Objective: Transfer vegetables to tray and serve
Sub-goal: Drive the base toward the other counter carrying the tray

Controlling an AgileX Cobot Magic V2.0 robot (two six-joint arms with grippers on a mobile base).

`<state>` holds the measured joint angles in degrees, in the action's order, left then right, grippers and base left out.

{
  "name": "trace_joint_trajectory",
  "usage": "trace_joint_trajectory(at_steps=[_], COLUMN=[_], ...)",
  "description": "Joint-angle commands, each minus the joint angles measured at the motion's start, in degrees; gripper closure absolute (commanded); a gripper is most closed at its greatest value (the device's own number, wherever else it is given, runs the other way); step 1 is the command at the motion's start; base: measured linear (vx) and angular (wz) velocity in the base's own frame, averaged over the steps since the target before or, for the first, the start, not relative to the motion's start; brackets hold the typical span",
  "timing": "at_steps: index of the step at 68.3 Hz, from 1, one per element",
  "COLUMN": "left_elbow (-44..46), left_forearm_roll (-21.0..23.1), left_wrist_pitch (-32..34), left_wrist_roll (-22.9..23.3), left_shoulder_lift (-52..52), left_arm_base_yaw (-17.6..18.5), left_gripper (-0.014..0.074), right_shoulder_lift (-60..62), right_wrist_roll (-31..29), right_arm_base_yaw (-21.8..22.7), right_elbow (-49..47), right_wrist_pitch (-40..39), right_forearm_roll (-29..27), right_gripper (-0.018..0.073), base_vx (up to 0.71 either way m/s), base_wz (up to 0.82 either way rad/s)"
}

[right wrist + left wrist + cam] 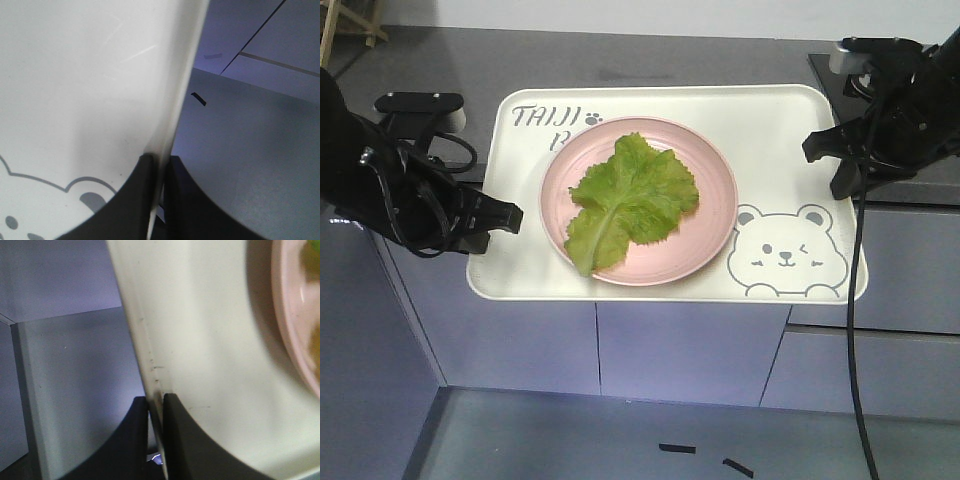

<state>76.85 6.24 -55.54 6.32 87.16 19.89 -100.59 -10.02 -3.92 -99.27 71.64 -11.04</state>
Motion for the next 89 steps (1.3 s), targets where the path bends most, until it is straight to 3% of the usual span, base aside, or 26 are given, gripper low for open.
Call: trace_joint_trajectory(at_steps=[1,89], left_elbow=[1.8,1.8], left_forearm_roll=[4.1,4.1], left_wrist_pitch=[5.1,5.1], left_wrist_roll=[-1.1,-1.1], left_shoulder_lift=[-2.6,-2.6], left_arm_base_yaw=[1.1,1.1], left_gripper=[0.0602,0.0602], right_shoulder_lift=[3.1,3.1], right_wrist_roll=[-2.3,-2.3], right_arm_base_yaw=[-0.6,-0.6], right_elbow=[-1.6,-1.6], right_wrist_pitch=[1.9,1.9], right_forearm_roll=[-4.6,-4.6], right_gripper=[0.0565,0.0565], base_vx=[0.01,0.03], base_wz=[-0.06,-0.01])
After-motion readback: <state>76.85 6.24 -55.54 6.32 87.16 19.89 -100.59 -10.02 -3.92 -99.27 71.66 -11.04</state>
